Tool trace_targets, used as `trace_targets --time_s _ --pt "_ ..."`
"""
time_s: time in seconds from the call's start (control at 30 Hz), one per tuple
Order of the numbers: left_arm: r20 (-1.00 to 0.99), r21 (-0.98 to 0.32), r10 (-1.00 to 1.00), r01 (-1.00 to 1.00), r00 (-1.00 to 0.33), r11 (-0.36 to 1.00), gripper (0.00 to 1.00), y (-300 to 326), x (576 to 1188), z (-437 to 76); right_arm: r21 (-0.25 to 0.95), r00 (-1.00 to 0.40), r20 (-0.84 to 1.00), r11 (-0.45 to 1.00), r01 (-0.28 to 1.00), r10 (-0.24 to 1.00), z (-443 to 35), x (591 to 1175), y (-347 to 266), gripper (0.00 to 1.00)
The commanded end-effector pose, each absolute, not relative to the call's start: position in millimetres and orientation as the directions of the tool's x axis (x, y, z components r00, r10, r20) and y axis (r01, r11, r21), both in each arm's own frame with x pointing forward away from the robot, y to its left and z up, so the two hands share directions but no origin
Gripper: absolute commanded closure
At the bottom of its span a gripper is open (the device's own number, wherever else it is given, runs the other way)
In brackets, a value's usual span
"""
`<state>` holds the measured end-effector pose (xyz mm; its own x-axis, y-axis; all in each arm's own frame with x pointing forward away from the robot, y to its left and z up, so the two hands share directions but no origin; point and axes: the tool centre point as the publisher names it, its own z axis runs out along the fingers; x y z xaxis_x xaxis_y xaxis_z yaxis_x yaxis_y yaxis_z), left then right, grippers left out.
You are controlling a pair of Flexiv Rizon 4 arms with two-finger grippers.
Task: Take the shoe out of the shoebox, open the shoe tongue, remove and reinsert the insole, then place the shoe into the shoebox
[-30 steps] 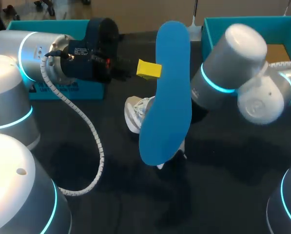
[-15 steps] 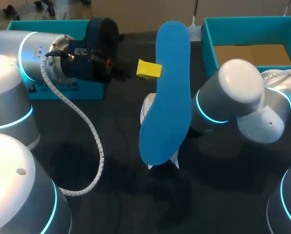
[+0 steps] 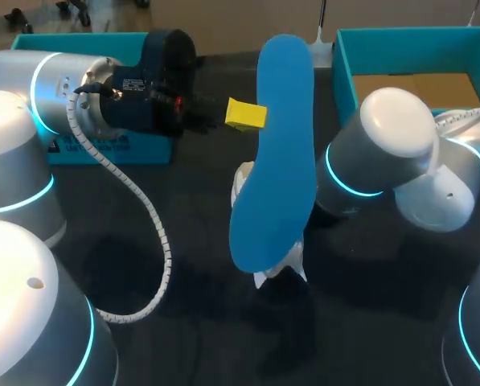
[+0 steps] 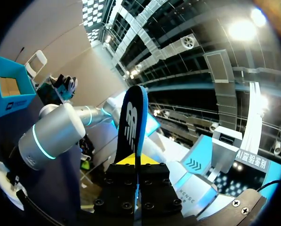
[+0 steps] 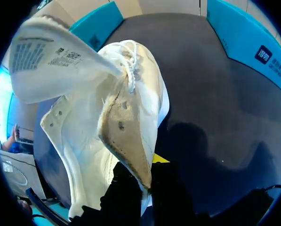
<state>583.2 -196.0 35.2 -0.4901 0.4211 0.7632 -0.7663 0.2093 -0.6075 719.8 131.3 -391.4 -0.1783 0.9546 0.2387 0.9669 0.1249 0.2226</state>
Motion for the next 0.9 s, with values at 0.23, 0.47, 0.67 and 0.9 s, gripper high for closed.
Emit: trace_targets --time_s 0.23,0.47,0.67,0.9 --pt "0.763 -0.607 0.422 -0.767 -0.49 0.207 1.0 -196 582 34 0.212 -0.166 0.277 0.108 0.971 0.946 -409 720 132 0.0" --pt "0.763 -0.607 0.422 -0.767 -0.49 0.207 1.0 -196 582 34 0.117 -0.114 0.39 0.073 0.99 0.914 -385 712 136 0.0" --pt "0.763 -0.607 0.422 -0.767 -0.49 0.207 1.0 -196 582 34 0.14 -0.112 0.416 0.058 0.988 0.903 -381 710 136 0.0" --pt "0.763 -0.607 0.422 -0.767 -0.49 0.207 1.0 -196 582 34 0.14 -0.112 0.416 0.058 0.988 0.903 -381 710 136 0.0"
